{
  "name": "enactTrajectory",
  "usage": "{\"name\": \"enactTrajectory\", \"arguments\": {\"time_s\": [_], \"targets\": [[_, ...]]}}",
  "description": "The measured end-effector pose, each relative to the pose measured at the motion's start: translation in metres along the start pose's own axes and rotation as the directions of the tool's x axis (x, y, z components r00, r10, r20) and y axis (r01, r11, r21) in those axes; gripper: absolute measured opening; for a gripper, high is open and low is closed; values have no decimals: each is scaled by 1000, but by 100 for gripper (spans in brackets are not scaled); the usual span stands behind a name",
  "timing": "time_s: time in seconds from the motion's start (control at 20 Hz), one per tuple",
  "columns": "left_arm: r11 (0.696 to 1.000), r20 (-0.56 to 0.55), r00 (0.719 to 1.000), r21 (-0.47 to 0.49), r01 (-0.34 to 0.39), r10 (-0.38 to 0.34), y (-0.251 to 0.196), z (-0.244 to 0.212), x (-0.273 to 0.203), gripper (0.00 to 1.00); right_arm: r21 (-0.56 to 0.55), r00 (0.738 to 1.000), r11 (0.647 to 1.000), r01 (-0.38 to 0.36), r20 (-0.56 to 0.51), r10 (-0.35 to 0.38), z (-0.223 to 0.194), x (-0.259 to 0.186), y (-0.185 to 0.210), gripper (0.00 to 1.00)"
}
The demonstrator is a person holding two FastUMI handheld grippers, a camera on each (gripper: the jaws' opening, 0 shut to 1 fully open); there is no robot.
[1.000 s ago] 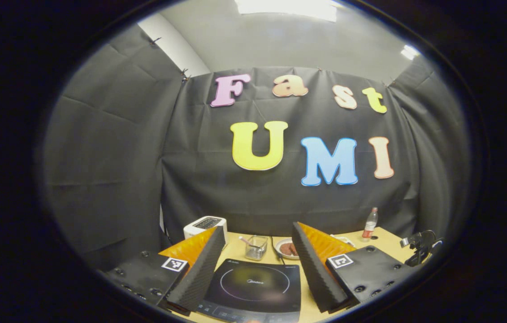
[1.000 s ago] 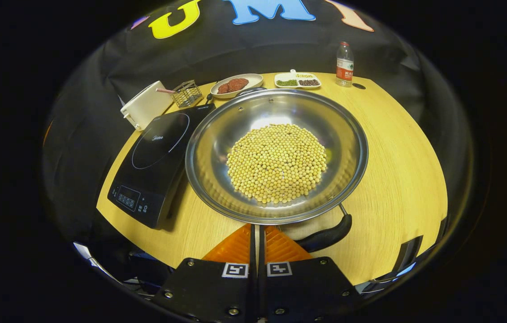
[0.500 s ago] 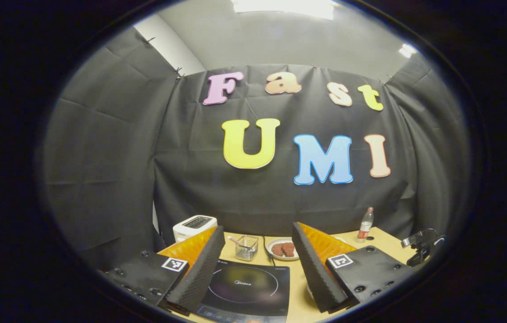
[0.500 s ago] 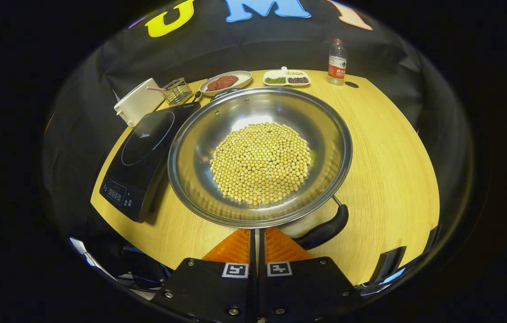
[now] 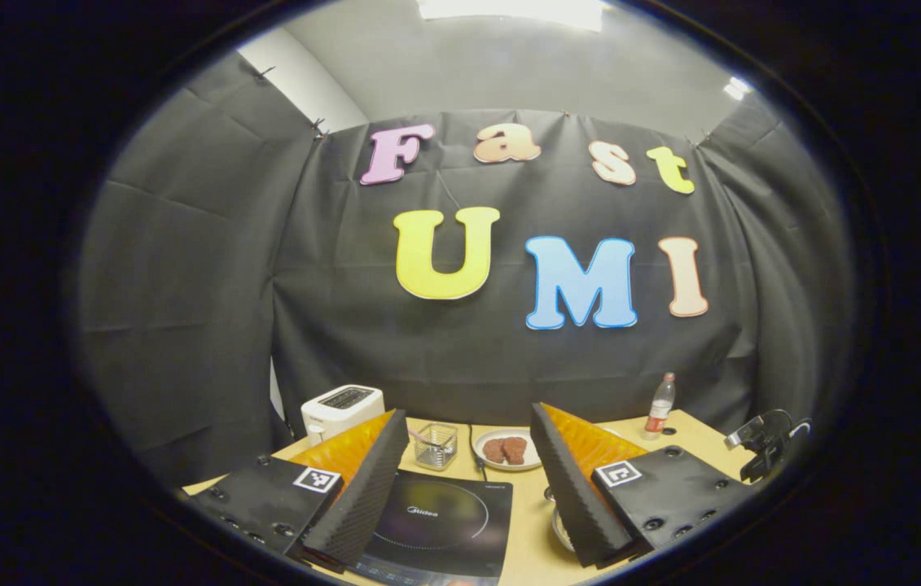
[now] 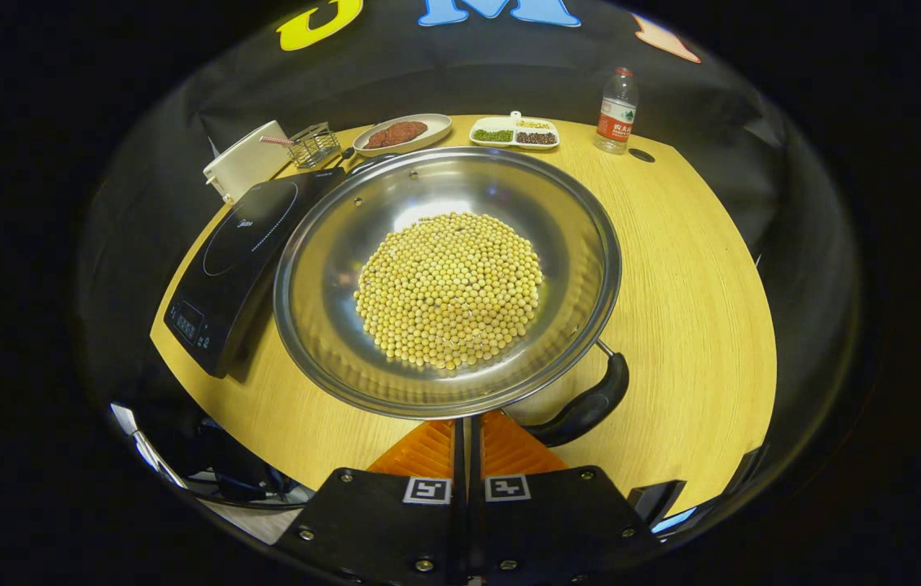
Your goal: First push the handle of the pot to place it horizontally, then grasp the pot with both hands and set it on the induction cooktop.
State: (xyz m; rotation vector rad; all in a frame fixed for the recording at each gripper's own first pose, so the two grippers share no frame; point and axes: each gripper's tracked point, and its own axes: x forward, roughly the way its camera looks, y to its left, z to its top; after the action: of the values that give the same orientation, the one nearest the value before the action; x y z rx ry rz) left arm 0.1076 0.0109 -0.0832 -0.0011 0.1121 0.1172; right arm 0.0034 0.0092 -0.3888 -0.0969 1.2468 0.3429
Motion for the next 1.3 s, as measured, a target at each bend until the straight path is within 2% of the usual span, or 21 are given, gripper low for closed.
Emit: {"name": "enactTrajectory", "arguments": {"time_s": [0.25,0.3,0.65,0.7,0.8,1.1,1.3], "targets": [[1000,-13,1000,2,-24,24,-12,-6,7,100,-68,999,997,41,-9,-42,7,7,-33,1],[1000,-14,999,2,-29,29,-14,-6,8,92,-76,999,996,48,-9,-49,8,9,-38,1],[997,-22,997,22,-74,75,-26,-8,17,92,-150,995,984,95,16,-94,29,24,-73,1],[996,-24,996,27,-82,83,-27,-9,19,98,-156,995,983,98,23,-95,32,27,-76,1],[995,-27,995,34,-97,98,-29,-10,20,100,-143,995,985,95,29,-92,38,32,-79,1],[989,-39,989,52,-139,141,-36,-14,25,92,-52,992,992,112,71,-108,59,44,-100,1],[986,-49,986,70,-154,157,-50,-20,28,93,27,985,993,116,126,-119,77,47,-109,1]]}}
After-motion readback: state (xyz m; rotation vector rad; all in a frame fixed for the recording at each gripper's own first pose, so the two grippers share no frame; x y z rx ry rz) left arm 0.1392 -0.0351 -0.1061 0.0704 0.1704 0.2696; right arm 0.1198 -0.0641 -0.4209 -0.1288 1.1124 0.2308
